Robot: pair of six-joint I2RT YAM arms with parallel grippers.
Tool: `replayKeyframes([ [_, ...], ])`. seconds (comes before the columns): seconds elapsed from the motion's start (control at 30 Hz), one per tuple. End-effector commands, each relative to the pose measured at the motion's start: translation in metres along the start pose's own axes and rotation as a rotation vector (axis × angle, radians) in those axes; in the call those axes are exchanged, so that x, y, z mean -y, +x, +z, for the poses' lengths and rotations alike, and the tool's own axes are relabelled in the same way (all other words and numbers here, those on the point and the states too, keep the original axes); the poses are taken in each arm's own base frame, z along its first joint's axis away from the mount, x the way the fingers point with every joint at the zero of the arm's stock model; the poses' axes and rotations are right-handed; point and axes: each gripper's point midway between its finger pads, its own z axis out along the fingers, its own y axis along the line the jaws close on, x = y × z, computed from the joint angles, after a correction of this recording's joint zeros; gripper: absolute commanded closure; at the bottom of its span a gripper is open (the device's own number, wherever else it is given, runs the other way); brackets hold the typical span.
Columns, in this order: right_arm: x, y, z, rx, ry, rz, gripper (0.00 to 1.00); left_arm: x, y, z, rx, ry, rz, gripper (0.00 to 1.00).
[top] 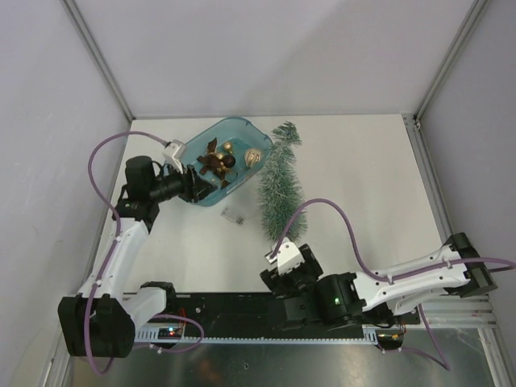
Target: Decorate the small christmas tree
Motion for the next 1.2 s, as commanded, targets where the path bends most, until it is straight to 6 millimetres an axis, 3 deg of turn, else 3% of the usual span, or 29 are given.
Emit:
replayKeyframes([
  [0.0,0.006,0.001,0.015,-0.017,-0.024,0.082,0.24,0.009,-0.019,-0.007,0.046,0.000,0.067,0.47],
  [0.23,0.023,-0.003,0.023,-0.026,-0.052,0.184,0.26,0.011,-0.019,-0.009,0.051,0.001,0.064,0.47],
  [0.4,0.066,-0.012,0.011,0.006,-0.002,0.366,0.28,0.024,-0.018,-0.009,0.045,0.051,0.040,0.47],
  [0.57,0.095,0.007,0.017,-0.041,0.015,0.531,0.28,0.040,-0.015,-0.009,0.036,0.112,0.048,0.46],
  [0.8,0.092,0.026,0.025,-0.070,-0.052,0.563,0.29,0.046,-0.013,-0.010,0.030,0.131,0.053,0.45],
  [1.07,0.087,0.041,0.043,-0.080,-0.076,0.542,0.39,0.053,-0.025,-0.013,0.035,0.147,0.059,0.45],
  [1.17,0.085,0.045,0.050,-0.075,-0.084,0.545,0.46,0.055,-0.025,-0.014,0.030,0.152,0.053,0.45],
])
